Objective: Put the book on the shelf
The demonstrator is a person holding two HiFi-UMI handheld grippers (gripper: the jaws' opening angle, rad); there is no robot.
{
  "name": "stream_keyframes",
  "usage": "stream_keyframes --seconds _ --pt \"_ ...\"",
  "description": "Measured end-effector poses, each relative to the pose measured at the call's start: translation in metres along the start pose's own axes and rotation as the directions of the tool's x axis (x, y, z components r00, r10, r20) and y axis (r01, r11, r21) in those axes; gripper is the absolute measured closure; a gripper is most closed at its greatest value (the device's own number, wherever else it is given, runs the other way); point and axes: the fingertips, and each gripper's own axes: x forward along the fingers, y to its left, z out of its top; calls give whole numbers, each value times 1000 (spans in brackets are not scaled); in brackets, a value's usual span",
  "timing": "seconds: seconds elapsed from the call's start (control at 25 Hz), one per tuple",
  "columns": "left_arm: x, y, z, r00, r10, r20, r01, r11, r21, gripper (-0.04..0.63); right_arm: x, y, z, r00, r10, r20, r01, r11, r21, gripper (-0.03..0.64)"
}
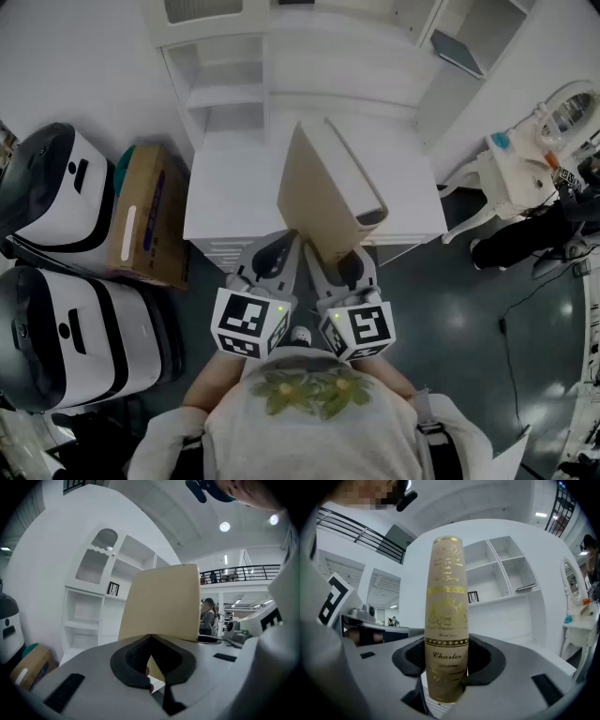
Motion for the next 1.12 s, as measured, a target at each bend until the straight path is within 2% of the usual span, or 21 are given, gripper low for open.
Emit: stream_keyframes --seconds 0.4,0.64,0.92,1.12 --pt "21 -20 8 1000 4 22 -5 1000 13 568 -6 -28 8 1000 27 12 -28 999 32 396" --pt "32 -34 -4 999 29 29 -29 1000 -9 568 -10 -52 1 998 56 10 -56 998 28 396" --pt "40 -16 -18 995 99 -2 -99 994 -37 568 -2 -76 -5 999 51 -3 -51 998 41 396" --pt "51 3 -17 992 123 -5 -123 992 -40 568 14 -83 -8 999 49 -9 -48 997 54 396"
